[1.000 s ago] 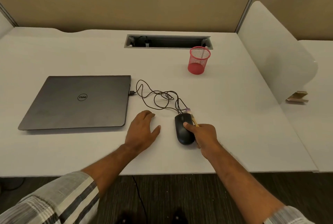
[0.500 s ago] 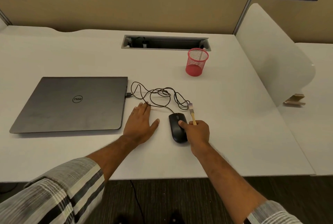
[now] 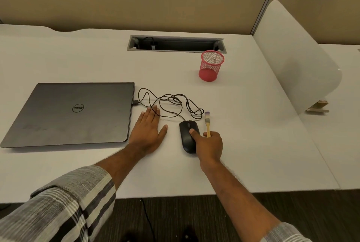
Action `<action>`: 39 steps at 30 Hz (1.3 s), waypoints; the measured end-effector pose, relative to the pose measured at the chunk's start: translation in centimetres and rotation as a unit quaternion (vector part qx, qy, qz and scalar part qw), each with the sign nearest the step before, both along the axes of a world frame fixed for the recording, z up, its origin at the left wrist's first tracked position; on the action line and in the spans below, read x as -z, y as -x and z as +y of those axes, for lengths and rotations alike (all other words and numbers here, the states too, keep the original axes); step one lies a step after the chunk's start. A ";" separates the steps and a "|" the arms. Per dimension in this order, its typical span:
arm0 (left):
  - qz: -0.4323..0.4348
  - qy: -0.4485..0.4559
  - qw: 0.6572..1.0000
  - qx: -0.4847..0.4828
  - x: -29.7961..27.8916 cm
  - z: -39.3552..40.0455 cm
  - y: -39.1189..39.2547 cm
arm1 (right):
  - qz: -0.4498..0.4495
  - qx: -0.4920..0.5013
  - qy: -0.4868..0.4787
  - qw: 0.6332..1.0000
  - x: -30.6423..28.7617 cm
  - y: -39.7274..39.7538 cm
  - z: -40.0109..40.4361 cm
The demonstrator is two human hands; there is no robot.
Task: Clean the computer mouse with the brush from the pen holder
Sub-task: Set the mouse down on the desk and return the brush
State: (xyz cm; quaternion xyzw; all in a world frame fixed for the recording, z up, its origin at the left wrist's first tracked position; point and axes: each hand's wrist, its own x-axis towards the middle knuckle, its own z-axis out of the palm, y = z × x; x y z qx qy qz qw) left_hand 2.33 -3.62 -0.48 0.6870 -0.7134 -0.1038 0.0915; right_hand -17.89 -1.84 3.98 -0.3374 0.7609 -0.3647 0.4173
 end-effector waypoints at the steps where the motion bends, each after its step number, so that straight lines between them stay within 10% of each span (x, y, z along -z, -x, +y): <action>1: -0.001 0.000 1.000 0.000 0.0 0.0 0.0 | 0.002 -0.002 0.002 1.000 0.0 0.0 -0.1; 19: -0.003 -0.004 1.000 0.012 0.3 -0.2 -0.2 | 0.045 0.029 0.101 0.993 -1.1 0.7 -1.1; 31: -0.005 0.005 1.000 0.021 0.4 -0.1 -0.2 | 0.321 -0.096 0.276 0.901 -10.6 5.3 -15.4; 39: -0.002 0.006 1.000 0.021 0.4 -0.1 -0.2 | 0.396 -0.184 0.186 0.880 -13.6 5.2 -23.1</action>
